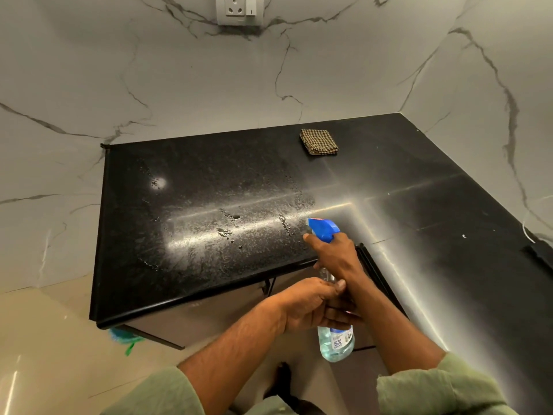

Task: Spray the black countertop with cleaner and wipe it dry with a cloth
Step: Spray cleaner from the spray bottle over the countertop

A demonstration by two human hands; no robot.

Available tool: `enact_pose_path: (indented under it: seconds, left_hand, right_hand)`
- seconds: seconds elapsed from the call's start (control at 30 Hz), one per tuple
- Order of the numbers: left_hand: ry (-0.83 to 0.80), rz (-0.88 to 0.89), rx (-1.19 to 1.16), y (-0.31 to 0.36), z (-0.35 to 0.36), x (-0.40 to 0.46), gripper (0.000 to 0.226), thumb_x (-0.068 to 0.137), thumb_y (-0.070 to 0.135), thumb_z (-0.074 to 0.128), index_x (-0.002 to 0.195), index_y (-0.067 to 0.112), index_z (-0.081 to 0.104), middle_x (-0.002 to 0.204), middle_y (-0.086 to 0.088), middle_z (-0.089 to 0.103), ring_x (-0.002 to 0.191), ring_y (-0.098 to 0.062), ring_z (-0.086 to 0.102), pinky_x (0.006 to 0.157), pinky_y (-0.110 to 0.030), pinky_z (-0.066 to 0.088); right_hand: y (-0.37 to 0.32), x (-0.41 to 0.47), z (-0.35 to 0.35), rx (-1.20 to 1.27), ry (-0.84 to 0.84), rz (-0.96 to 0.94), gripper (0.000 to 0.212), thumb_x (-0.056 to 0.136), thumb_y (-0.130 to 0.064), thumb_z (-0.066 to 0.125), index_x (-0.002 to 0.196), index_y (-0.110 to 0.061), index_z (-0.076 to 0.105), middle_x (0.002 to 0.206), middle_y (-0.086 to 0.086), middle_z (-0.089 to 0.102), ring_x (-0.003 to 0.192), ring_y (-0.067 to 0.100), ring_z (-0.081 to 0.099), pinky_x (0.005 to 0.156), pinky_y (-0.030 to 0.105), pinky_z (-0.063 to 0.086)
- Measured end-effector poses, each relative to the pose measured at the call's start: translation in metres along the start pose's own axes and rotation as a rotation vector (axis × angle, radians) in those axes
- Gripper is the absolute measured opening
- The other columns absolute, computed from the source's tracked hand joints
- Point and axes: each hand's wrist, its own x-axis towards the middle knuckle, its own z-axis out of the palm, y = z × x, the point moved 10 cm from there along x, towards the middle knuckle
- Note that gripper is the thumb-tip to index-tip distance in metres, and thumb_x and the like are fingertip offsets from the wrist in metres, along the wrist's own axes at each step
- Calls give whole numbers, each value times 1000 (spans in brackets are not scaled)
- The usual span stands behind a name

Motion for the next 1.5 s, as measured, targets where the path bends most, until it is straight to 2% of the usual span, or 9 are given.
enact_pose_path:
  seconds: [0.17, 0.33, 0.47, 0.57, 0.73, 0.97, 1.2, 1.37, 1.5]
  left_hand:
    - [-30, 28, -33, 8, 6, -4, 33, 103, 33, 52, 113, 6, 67, 104, -9, 77, 95, -23, 76, 91, -36, 59]
    - [-56, 88, -41, 22, 4, -12, 32, 100, 33, 56, 112, 6, 68, 105, -9, 77, 95, -23, 76, 98, -40, 55]
    - [-36, 134, -68, 30, -3, -19, 34, 94, 36, 63, 109, 7, 71, 106, -10, 77, 94, -24, 76, 94, -39, 58]
    - [-15, 172, -76, 36, -11, -26, 34, 94, 38, 64, 107, 8, 73, 107, -12, 76, 94, -25, 76, 96, -41, 56]
    - [17, 199, -93, 39, -24, -37, 44, 97, 41, 62, 119, 3, 67, 114, -15, 74, 104, -30, 73, 100, -44, 53]
    - [53, 214, -131, 39, -36, -47, 40, 94, 42, 63, 111, 6, 70, 104, -11, 76, 94, -24, 76, 91, -38, 57]
    - [58, 246, -117, 54, -43, -56, 43, 94, 42, 64, 112, 3, 67, 105, -13, 74, 93, -25, 76, 99, -43, 54]
    - [56, 274, -120, 68, -47, -69, 41, 95, 43, 62, 110, 6, 69, 103, -10, 76, 92, -23, 76, 92, -38, 58]
    - [68, 311, -108, 78, -57, -83, 54, 96, 44, 65, 127, 0, 59, 119, -20, 63, 97, -26, 75, 101, -45, 52]
  right_hand:
    - [-18, -2, -6, 54, 11, -69, 36, 93, -40, 73, 74, -13, 58, 55, 1, 57, 47, 13, 64, 57, 28, 51]
    - [-39, -1, -8, 84, 20, -119, 39, 92, -41, 72, 76, -8, 60, 54, 2, 56, 45, 11, 64, 61, 36, 56]
    - [-50, 3, -5, 132, 56, -121, 38, 92, -37, 72, 74, -6, 59, 52, -2, 54, 46, 14, 64, 64, 41, 59]
    - [-59, 5, 0, 113, 72, -114, 38, 92, -36, 71, 66, -15, 53, 43, -8, 50, 49, 18, 67, 60, 37, 55]
    - [-73, 5, 15, 21, 64, -122, 37, 93, -39, 68, 68, -14, 56, 55, 1, 59, 51, 20, 71, 54, 28, 50]
    - [-81, 4, 29, 64, 81, -124, 38, 93, -41, 70, 68, -15, 57, 52, -2, 57, 56, 25, 72, 61, 35, 55]
    - [-106, 5, 24, 112, 124, -158, 45, 93, -43, 70, 63, -16, 52, 52, 0, 55, 47, 14, 69, 52, 26, 46]
    - [-132, 6, 27, 177, 135, -217, 44, 94, -43, 69, 63, -18, 51, 50, -5, 51, 49, 17, 70, 51, 23, 45]
    - [-151, 5, 33, 201, 144, -260, 44, 95, -42, 69, 63, -19, 51, 49, -6, 50, 51, 17, 71, 50, 21, 45]
